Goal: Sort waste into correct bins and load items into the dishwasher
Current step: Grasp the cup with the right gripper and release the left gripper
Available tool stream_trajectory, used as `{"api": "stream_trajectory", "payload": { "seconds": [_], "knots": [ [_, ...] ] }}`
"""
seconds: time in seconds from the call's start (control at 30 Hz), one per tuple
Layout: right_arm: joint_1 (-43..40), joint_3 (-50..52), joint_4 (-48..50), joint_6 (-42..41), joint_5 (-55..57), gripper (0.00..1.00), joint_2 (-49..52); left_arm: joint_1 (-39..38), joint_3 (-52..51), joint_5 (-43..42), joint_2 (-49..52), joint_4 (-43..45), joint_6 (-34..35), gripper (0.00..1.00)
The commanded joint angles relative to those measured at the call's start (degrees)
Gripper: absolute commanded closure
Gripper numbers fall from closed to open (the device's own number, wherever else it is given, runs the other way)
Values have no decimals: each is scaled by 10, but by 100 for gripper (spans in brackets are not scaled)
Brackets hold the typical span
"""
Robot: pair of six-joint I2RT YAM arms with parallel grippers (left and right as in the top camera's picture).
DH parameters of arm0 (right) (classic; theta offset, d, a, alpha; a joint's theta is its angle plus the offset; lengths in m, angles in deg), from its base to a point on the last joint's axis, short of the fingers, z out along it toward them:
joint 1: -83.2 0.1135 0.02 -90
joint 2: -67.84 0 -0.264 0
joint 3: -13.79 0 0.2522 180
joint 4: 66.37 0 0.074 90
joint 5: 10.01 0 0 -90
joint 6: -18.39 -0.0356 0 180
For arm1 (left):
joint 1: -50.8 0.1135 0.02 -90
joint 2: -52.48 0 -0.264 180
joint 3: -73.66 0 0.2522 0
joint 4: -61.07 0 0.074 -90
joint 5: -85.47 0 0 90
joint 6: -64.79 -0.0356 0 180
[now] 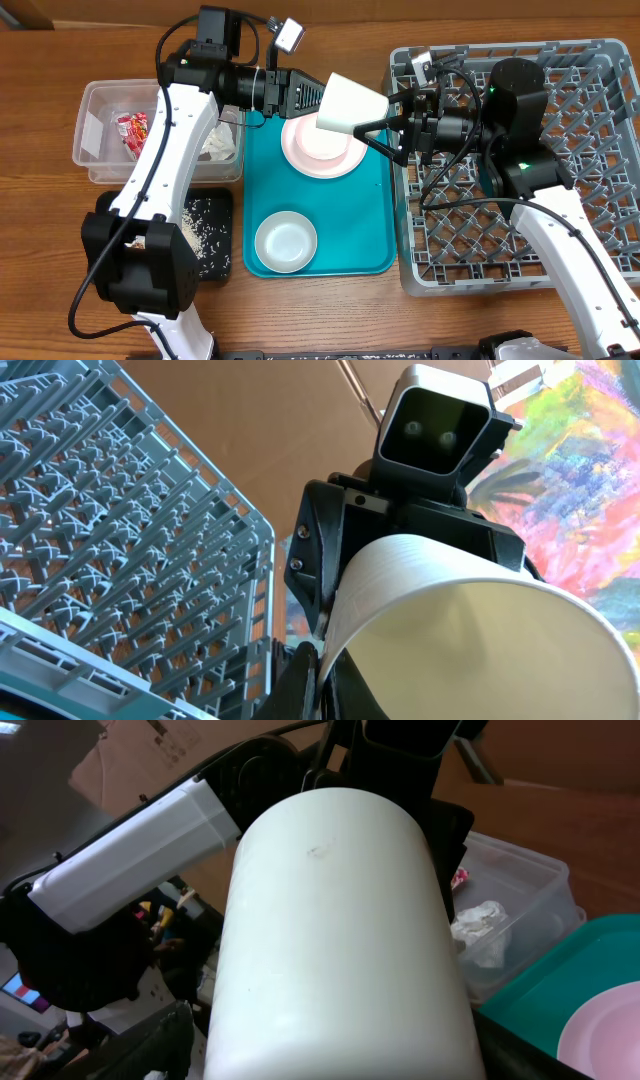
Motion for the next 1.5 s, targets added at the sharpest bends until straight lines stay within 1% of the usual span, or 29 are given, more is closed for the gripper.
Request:
{"api": "stream_trajectory", "payload": {
  "seconds": [0.0, 0.17, 0.27, 0.33, 0.43, 0.53, 0.67, 0.73, 0.87, 1.1, 1.2, 1.33, 1.4, 1.47],
  "knots": [
    [13, -16, 6, 23, -26, 23, -3, -4, 10, -10, -7, 1, 9, 96],
    [13, -16, 6, 28, -3, 28, -3, -4, 10, -10, -7, 1, 9, 96],
    [13, -16, 6, 29, 0, 30, -3, -4, 10, -10, -7, 1, 8, 96],
    [13, -16, 6, 29, 4, 35, -3, -4, 10, -10, -7, 1, 8, 96],
    [13, -16, 6, 28, 10, 39, -3, -4, 10, -9, -7, 0, 8, 94],
    [13, -16, 6, 28, 10, 39, -3, -4, 10, -7, -7, 0, 8, 84],
    [13, -16, 3, 28, 10, 40, -3, -1, 10, 21, -7, 0, 11, 72],
    [13, -16, 0, 28, 10, 42, -3, 4, 10, 48, -7, 0, 19, 67],
    [13, -16, -23, 28, 31, 43, -3, 21, 10, 99, -7, 0, 26, 61],
    [13, -16, -90, 28, 137, 43, -3, 47, 10, 182, -7, -17, 34, 53],
    [13, -16, -129, 28, 217, 43, -3, 50, 10, 216, -7, -20, 40, 51],
    [13, -16, -191, 28, 361, 43, -3, 50, 10, 261, -7, -20, 60, 49],
    [12, -17, -226, 16, 428, 44, -4, 49, 10, 274, -7, -19, 60, 48],
    [12, -26, -262, 9, 467, 45, -5, 49, 10, 277, -7, -20, 60, 47]
  ]
}}
